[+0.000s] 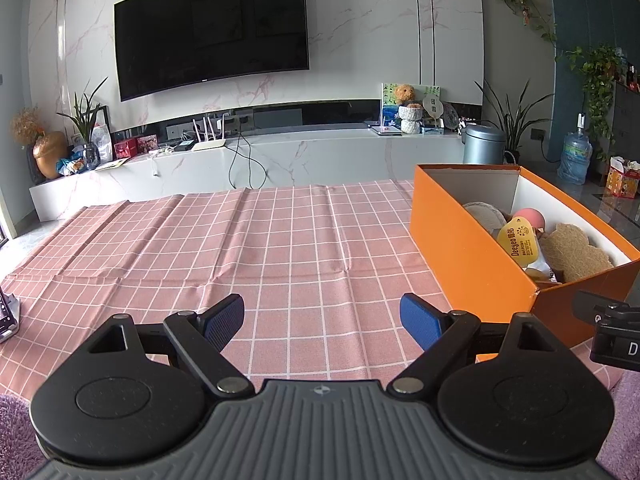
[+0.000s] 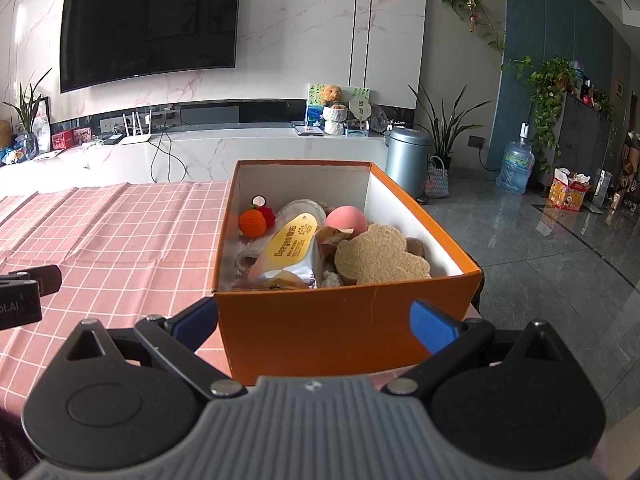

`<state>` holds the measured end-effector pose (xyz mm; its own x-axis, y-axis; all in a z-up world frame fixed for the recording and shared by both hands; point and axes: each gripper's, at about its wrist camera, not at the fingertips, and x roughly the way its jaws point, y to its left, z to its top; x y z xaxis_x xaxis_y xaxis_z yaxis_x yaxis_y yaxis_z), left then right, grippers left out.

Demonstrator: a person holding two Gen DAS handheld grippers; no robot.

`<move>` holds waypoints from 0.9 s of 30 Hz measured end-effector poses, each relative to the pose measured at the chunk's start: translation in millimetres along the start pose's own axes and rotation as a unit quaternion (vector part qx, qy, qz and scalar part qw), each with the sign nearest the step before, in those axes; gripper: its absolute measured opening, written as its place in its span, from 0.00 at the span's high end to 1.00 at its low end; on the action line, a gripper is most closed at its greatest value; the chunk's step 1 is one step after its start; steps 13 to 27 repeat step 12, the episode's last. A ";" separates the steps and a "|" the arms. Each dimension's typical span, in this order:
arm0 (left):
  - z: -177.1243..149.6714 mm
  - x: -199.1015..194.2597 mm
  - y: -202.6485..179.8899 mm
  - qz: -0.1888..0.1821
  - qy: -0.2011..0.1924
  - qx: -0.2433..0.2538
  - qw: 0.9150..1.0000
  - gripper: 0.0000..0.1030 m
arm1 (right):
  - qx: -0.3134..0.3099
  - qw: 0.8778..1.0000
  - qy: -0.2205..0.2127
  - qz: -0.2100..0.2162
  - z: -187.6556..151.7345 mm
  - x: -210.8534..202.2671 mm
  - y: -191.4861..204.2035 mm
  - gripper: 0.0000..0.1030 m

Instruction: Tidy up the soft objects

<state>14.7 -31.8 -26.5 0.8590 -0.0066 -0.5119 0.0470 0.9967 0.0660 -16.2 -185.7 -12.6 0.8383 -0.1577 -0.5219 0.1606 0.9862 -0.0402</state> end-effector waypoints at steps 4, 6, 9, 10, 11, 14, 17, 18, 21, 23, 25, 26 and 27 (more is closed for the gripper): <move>0.0 -0.1 0.0 0.000 0.000 0.000 1.000 0.00 | 0.000 1.000 0.001 -0.001 -0.5 0.1 0.0 0.03; 0.0 -0.1 0.2 -0.001 0.000 0.000 1.000 0.00 | 0.000 1.000 0.001 0.000 -0.7 0.4 0.0 0.03; 0.2 -0.5 -0.2 0.000 -0.001 0.000 1.000 0.00 | 0.000 1.000 0.001 -0.001 -0.2 0.4 0.4 0.03; 0.3 -0.5 -0.1 -0.001 -0.001 -0.001 1.000 0.00 | 0.000 1.000 0.001 -0.001 -0.1 0.4 0.4 0.02; 0.2 -0.4 -0.1 0.000 0.000 -0.001 1.000 0.00 | 0.000 1.000 0.001 -0.001 -0.3 0.3 0.3 0.03; 0.1 -0.1 0.2 0.001 0.000 -0.001 1.000 0.00 | 0.000 1.000 0.001 -0.001 -0.4 0.3 0.2 0.02; 0.1 -0.1 0.2 0.001 0.000 -0.001 1.000 0.00 | 0.000 1.000 0.001 -0.001 -0.4 0.3 0.2 0.02; 0.1 -0.1 0.2 0.001 0.000 -0.001 1.000 0.00 | 0.000 1.000 0.001 -0.001 -0.4 0.3 0.2 0.02; 0.1 -0.1 0.2 0.001 0.000 -0.001 1.000 0.00 | 0.000 1.000 0.001 -0.001 -0.4 0.3 0.2 0.02; 0.1 -0.1 0.2 0.001 0.000 -0.001 1.000 0.00 | 0.000 1.000 0.001 -0.001 -0.4 0.3 0.2 0.02; 0.1 -0.1 0.2 0.001 0.000 -0.001 1.000 0.00 | 0.000 1.000 0.001 -0.001 -0.4 0.3 0.2 0.02; 0.1 -0.1 0.2 0.001 0.000 -0.001 1.000 0.00 | 0.000 1.000 0.001 -0.001 -0.4 0.3 0.2 0.02; 0.1 -0.1 0.2 0.001 0.000 -0.001 1.000 0.00 | 0.000 1.000 0.001 -0.001 -0.4 0.3 0.2 0.02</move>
